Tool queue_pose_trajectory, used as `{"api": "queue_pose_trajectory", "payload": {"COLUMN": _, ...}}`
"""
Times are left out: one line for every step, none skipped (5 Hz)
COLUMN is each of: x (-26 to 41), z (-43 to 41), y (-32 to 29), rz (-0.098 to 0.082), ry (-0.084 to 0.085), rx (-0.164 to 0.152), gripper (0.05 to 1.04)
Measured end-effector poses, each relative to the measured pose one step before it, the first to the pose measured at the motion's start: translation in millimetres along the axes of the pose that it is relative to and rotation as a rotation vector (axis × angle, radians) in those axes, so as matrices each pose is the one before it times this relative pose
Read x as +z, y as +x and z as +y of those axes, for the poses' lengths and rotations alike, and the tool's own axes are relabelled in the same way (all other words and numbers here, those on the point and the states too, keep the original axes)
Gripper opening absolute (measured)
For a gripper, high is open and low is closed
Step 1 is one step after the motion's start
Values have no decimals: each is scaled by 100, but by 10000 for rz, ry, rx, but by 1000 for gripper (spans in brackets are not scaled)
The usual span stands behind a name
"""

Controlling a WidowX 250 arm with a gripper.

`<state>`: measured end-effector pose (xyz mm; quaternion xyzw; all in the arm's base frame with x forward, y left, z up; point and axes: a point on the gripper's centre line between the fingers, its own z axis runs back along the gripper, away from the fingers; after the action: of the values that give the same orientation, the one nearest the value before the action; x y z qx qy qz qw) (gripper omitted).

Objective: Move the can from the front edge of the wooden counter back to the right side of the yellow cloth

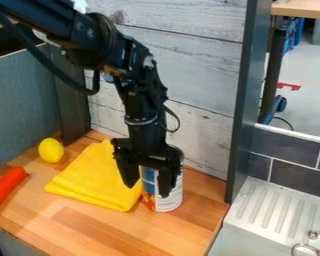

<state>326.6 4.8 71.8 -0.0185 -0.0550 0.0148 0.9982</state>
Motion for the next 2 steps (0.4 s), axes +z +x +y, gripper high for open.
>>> {"api": "queue_pose_trajectory", "payload": {"x": 2249, "z": 1055, "y": -2318, "rz": 488, "ry": 744, "rx": -257, "gripper": 1002}}
{"api": "queue_pose_trajectory", "payload": {"x": 2639, "z": 1403, "y": -4076, "rz": 387, "ry": 874, "rx": -622, "gripper": 1002}}
